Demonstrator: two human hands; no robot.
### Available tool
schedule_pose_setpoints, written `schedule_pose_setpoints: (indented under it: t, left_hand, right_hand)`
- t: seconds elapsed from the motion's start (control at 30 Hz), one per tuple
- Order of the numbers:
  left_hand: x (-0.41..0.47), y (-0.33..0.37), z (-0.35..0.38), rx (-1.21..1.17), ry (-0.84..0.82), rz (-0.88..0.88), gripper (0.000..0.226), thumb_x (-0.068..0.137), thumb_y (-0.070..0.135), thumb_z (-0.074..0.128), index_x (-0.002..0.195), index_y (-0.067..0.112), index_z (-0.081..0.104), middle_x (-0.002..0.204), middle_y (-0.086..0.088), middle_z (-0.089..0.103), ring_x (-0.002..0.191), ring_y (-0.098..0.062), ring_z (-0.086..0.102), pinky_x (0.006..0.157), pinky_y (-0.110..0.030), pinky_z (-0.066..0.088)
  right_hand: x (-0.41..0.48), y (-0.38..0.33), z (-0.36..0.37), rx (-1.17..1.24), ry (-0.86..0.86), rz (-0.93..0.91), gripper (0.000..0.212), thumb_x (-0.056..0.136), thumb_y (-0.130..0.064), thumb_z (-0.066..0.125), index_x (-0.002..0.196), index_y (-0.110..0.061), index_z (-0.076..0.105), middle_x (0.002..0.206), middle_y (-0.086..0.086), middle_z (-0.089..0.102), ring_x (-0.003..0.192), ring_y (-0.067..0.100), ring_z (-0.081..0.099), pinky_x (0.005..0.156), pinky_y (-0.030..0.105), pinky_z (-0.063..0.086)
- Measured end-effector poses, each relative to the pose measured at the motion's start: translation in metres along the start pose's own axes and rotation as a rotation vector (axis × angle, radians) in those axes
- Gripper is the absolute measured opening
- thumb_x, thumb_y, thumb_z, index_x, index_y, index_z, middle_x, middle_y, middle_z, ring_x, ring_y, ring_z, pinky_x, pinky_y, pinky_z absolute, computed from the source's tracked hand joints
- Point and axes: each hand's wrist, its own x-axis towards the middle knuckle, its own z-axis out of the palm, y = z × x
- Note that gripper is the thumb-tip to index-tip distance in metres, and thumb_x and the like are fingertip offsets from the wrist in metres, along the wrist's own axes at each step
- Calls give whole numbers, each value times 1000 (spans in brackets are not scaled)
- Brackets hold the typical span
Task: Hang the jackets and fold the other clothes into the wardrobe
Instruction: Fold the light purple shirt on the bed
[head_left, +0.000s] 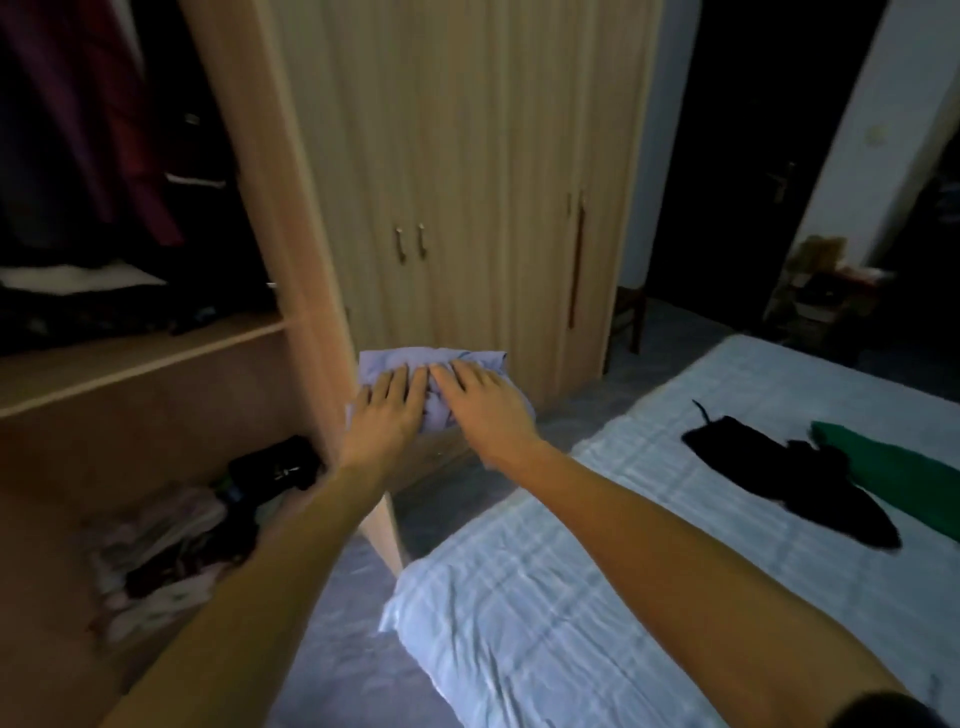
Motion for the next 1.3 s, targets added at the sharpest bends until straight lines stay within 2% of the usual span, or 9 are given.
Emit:
schedule_pose_setpoints:
  t: [0.1, 0.2, 0.27, 0.37, 0.5, 0.6, 0.73, 0.93, 1.3]
  left_hand:
    - [-19, -28, -14, 42, 4, -137, 70, 67, 1, 75, 130, -7, 46, 119, -27, 56, 101, -44, 58, 79, -53, 52]
    - [-32, -49, -33, 115, 2, -256, 72, 65, 5, 79, 129, -3, 47, 117, -23, 58, 97, -41, 60, 76, -49, 53]
    - [-41, -60, -46, 155, 3, -351, 76, 56, 3, 83, 125, -5, 51, 113, -24, 60, 93, -41, 62, 72, -48, 54]
    - [-60, -77, -57, 220, -11, -457, 75, 57, 3, 82, 125, -4, 51, 112, -24, 60, 91, -41, 61, 71, -47, 53]
    - [-85, -107, -60, 278, -37, -523, 76, 61, 1, 79, 128, 0, 43, 115, -23, 59, 94, -40, 61, 72, -46, 54]
    - [-94, -131, -63, 313, -51, -563, 67, 66, 3, 76, 127, -1, 48, 117, -22, 59, 96, -39, 61, 74, -47, 53]
    - [-103, -176, -63, 343, -44, -602, 67, 67, 5, 75, 128, -1, 49, 119, -21, 59, 99, -38, 60, 76, -47, 53]
    - [-106, -269, -52, 344, 21, -615, 60, 73, 4, 74, 128, -3, 51, 117, -22, 60, 98, -39, 61, 74, -48, 53]
    - [-118, -441, -18, 255, 53, -663, 61, 75, 6, 71, 131, -1, 49, 123, -20, 58, 108, -38, 58, 81, -49, 52]
  right_hand:
    - [29, -25, -4, 105, 24, -158, 78, 67, 1, 74, 137, 1, 40, 125, 28, 51, 108, 43, 54, 89, 50, 47]
    - [59, -44, -1, 136, 99, -289, 64, 71, -4, 70, 130, -2, 47, 116, 22, 57, 99, 38, 59, 81, 46, 52]
    - [76, -59, 1, 179, 142, -366, 44, 80, -7, 53, 124, -5, 51, 108, 19, 60, 92, 35, 62, 74, 44, 54]
    - [95, -84, 5, 222, 203, -459, 45, 81, -13, 36, 122, -7, 52, 103, 16, 61, 87, 32, 62, 69, 42, 54]
    - [112, -119, 15, 281, 251, -561, 44, 82, -14, 39, 123, -10, 54, 103, 14, 64, 84, 29, 65, 66, 39, 55]
    - [133, -144, 24, 320, 272, -586, 43, 85, -16, 42, 126, -11, 54, 107, 12, 65, 86, 27, 66, 67, 37, 56]
    - [169, -181, 34, 351, 286, -642, 49, 80, -13, 66, 128, -11, 53, 111, 12, 64, 90, 27, 66, 68, 37, 57]
    - [237, -242, 47, 325, 311, -662, 57, 72, -9, 76, 126, -8, 56, 111, 15, 65, 89, 29, 67, 66, 37, 57]
    - [362, -354, 83, 271, 308, -699, 55, 68, -8, 78, 120, -9, 60, 105, 14, 67, 86, 30, 67, 65, 35, 56]
